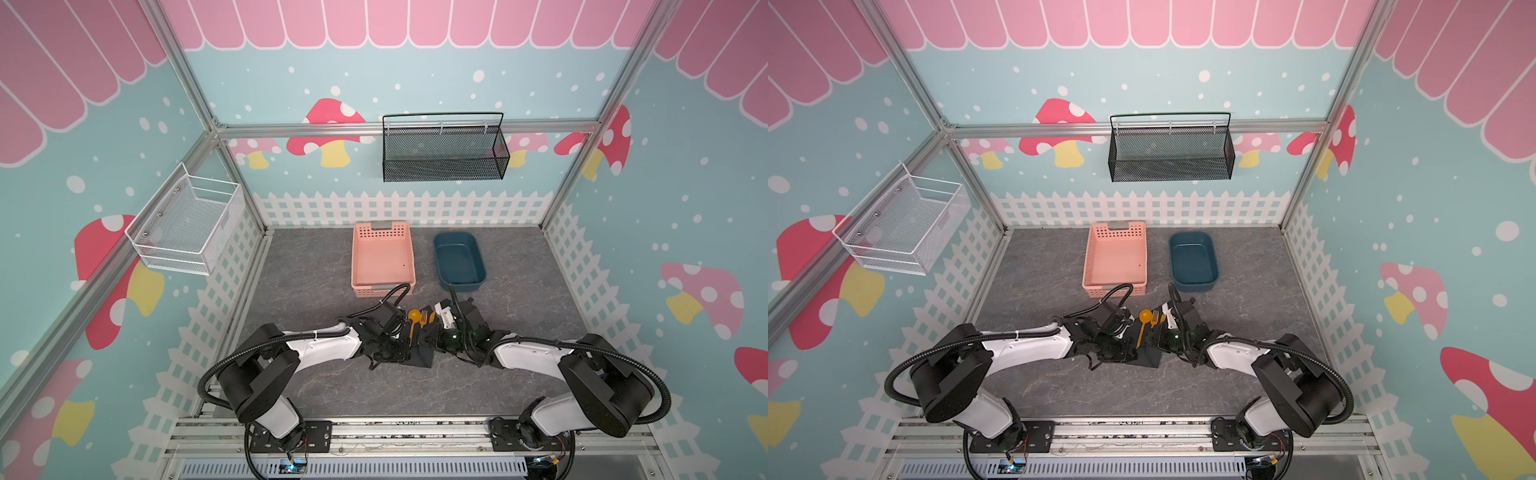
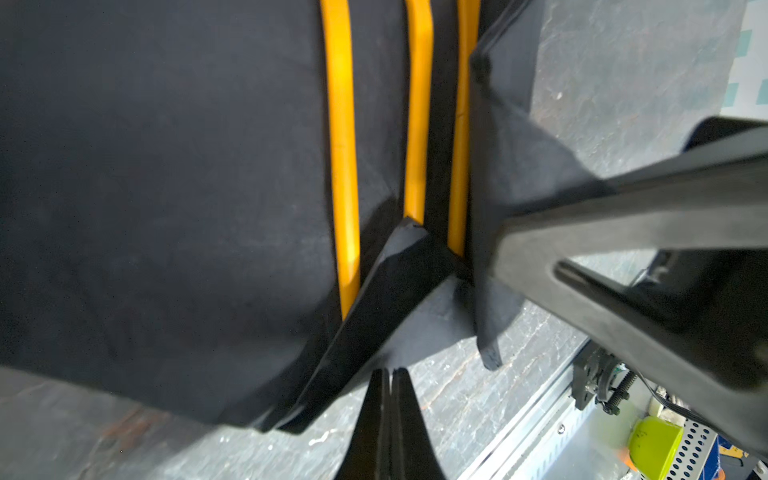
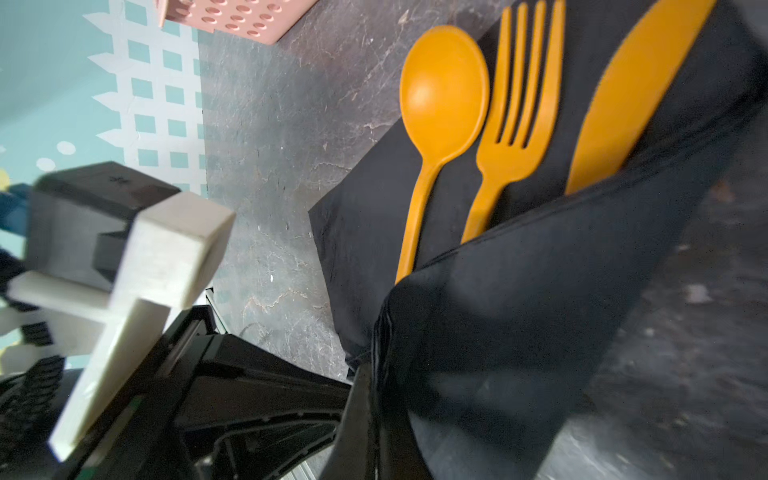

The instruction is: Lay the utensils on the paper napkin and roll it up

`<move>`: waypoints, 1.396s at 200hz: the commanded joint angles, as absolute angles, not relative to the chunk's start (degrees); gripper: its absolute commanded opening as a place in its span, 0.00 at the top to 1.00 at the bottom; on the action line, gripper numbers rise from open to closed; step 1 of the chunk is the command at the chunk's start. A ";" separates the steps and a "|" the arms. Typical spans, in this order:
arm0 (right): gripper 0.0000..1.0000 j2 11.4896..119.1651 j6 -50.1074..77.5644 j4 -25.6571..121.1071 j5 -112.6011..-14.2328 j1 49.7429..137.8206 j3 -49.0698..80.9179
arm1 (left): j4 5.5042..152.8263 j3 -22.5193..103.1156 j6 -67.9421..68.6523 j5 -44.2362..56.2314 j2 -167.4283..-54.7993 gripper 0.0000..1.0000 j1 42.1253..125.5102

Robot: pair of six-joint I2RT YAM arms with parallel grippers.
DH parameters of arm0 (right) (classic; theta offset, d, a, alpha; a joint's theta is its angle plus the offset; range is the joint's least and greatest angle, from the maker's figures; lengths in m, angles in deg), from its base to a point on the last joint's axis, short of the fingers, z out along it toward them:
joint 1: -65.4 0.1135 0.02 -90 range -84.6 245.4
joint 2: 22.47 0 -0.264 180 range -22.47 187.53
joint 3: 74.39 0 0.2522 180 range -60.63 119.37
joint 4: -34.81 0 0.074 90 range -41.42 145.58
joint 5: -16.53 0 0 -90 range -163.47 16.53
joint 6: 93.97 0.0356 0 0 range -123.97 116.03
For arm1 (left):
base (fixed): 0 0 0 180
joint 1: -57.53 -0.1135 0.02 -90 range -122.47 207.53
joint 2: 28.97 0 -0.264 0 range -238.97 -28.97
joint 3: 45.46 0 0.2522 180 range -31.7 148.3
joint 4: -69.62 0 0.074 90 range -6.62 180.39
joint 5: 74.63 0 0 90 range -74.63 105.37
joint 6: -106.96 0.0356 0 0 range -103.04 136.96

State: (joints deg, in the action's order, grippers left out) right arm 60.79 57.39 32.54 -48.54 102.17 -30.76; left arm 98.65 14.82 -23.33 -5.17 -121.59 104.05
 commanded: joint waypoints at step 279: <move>0.99 73.92 59.32 20.62 -44.56 103.50 -27.95 | 93.75 14.09 -24.01 -6.52 -126.46 0.96 103.85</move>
State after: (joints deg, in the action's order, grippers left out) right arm 72.70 57.70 25.35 -44.87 103.03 -27.44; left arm 94.59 14.80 -23.40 -6.13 -125.52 104.05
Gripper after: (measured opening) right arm 0.046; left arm 0.047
